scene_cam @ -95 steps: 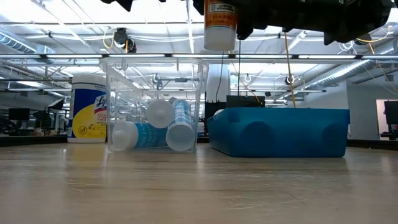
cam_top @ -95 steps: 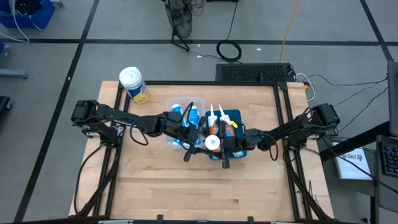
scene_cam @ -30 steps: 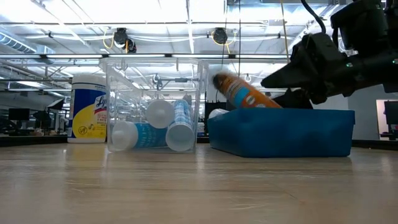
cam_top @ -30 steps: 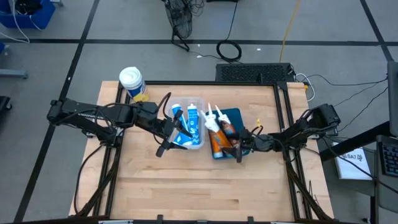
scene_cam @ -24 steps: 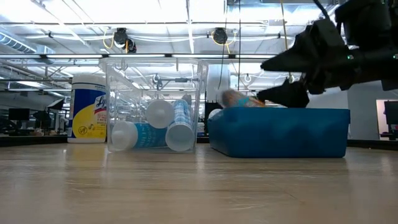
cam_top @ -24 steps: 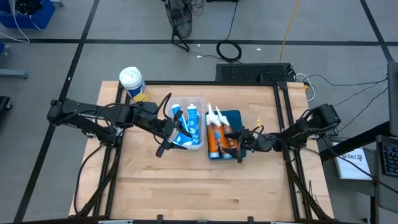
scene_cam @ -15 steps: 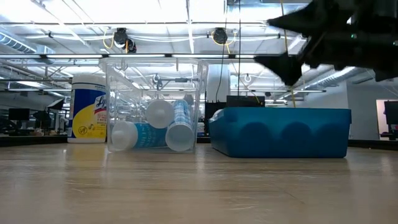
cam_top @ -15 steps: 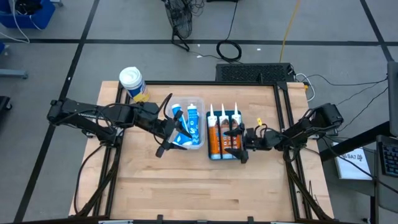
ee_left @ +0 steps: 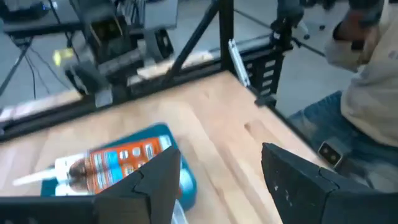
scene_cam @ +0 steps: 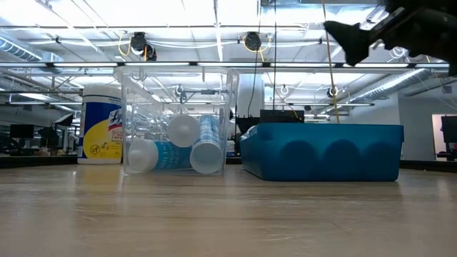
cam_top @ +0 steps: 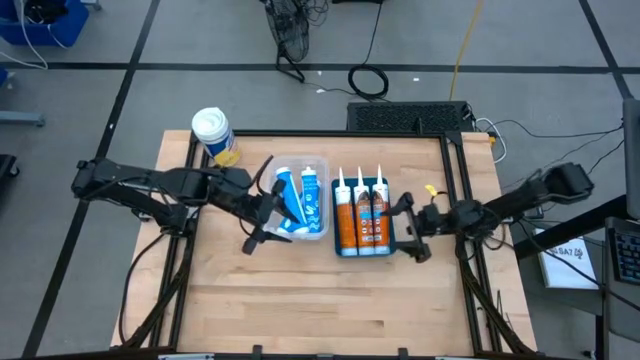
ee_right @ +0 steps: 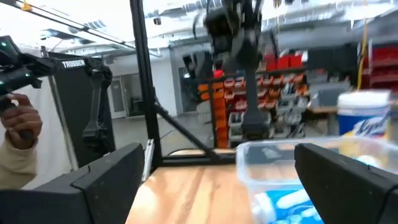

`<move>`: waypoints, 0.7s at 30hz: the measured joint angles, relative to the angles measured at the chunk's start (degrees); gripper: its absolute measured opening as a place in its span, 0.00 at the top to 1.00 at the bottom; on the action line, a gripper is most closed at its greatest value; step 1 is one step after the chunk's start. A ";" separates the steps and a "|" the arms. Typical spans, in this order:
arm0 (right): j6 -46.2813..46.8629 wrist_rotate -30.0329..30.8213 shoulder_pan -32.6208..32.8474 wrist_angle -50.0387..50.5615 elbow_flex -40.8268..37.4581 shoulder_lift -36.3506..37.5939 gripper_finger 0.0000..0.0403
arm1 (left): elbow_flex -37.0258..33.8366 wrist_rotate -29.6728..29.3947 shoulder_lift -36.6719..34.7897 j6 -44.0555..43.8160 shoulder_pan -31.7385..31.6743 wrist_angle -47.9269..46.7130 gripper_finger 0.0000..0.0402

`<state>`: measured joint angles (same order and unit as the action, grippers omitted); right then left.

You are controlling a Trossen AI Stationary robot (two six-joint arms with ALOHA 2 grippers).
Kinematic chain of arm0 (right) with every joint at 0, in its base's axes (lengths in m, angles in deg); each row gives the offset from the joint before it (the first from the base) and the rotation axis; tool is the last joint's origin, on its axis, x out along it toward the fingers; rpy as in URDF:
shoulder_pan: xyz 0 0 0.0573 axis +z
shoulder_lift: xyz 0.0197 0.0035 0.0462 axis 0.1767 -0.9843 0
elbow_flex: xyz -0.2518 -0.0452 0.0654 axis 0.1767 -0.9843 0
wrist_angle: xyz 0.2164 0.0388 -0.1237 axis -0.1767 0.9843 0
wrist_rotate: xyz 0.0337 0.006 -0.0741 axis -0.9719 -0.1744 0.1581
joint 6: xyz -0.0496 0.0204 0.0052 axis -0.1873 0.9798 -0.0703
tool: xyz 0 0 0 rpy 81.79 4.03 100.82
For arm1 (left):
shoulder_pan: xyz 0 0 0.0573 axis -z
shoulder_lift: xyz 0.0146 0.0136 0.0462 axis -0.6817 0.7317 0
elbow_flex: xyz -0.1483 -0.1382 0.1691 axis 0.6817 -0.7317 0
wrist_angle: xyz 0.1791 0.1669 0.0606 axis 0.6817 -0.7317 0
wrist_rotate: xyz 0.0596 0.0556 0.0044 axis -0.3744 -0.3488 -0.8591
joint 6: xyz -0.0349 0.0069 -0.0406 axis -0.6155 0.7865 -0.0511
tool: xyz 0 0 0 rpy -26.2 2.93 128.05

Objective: Pick & place silicon tubes, Sealant and Lysol wipes
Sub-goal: Return to Home Position

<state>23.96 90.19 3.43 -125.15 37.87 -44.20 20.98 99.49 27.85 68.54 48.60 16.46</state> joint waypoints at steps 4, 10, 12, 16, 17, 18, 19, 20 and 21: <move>-0.57 0.03 -0.43 5.24 -3.66 11.79 0.03 | -5.14 -0.36 -1.03 0.02 -1.31 3.42 0.43; 2.91 0.17 -3.09 22.67 -5.62 26.65 0.03 | -20.50 -0.28 -8.73 -2.00 -5.31 17.53 0.41; 2.97 0.17 -4.18 30.14 -4.94 29.63 0.03 | -27.07 -0.28 -13.25 -3.13 -6.91 23.38 0.41; -0.64 0.45 -5.47 38.56 -4.05 34.91 0.03 | -39.12 -0.26 -22.04 -6.52 -9.63 34.19 0.43; -1.68 0.50 -5.75 38.94 -3.95 36.19 0.03 | -41.81 -0.28 -24.16 -7.28 -10.15 36.01 0.43; -2.59 0.59 -5.84 39.68 -3.95 37.23 0.03 | -44.09 -0.35 -26.20 -7.98 -10.69 37.87 0.44; -3.43 1.04 -5.85 40.13 -3.95 38.13 0.03 | -46.40 -0.32 -28.43 -8.77 -11.15 38.75 0.44; -4.30 1.83 -5.86 40.70 -3.93 38.97 0.03 | -48.35 -0.34 -30.57 -9.21 -11.41 39.15 0.44; -5.11 2.41 -5.88 42.06 -3.91 39.95 0.03 | -50.09 -0.32 -32.53 -9.55 -11.61 39.67 0.44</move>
<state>18.85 92.60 -2.45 -83.09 33.96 -4.25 -29.11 99.17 -4.69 58.99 36.99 56.13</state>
